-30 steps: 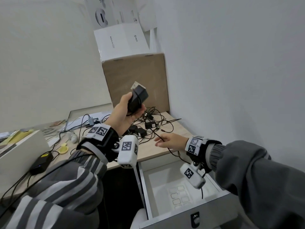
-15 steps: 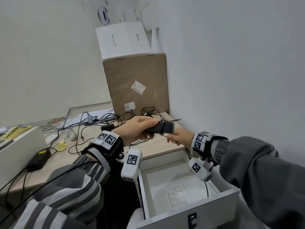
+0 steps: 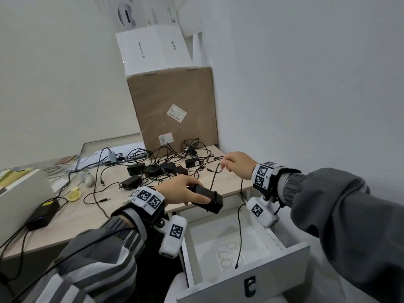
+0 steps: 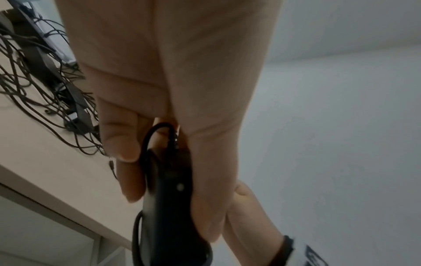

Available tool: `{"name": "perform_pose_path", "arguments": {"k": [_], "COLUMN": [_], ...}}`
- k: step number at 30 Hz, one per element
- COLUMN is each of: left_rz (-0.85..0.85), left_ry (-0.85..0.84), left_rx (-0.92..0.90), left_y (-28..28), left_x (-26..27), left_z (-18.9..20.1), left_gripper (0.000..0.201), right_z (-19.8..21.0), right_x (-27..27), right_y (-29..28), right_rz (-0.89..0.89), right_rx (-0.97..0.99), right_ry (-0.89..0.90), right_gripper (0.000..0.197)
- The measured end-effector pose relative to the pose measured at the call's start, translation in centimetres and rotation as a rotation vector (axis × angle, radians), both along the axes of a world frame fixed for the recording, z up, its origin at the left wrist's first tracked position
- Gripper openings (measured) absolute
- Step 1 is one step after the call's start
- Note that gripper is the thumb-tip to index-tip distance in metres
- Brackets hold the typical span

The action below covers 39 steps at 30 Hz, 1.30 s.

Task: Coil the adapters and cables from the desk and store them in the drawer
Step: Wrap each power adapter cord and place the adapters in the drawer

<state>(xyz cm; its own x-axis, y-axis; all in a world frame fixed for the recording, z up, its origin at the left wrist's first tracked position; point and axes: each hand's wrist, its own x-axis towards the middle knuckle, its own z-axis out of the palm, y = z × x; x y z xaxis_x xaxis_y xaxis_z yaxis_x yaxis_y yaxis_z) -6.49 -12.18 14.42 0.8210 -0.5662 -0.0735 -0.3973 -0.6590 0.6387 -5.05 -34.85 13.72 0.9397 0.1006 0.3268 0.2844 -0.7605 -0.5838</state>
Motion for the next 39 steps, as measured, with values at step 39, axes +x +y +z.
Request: {"name": "perform_pose_path", "arguments": {"k": [39], "left_rz": [0.061], "left_ry": [0.291], "left_rx": [-0.929], "left_y": [1.3], "left_x": [0.8], "left_z": [0.0], "left_gripper": [0.044], "right_z": [-2.4], "right_x": [0.3], "right_y": [5.3], "right_rz": [0.305], "right_rx": [0.093], "right_ry": [0.189], "right_gripper": [0.022]}}
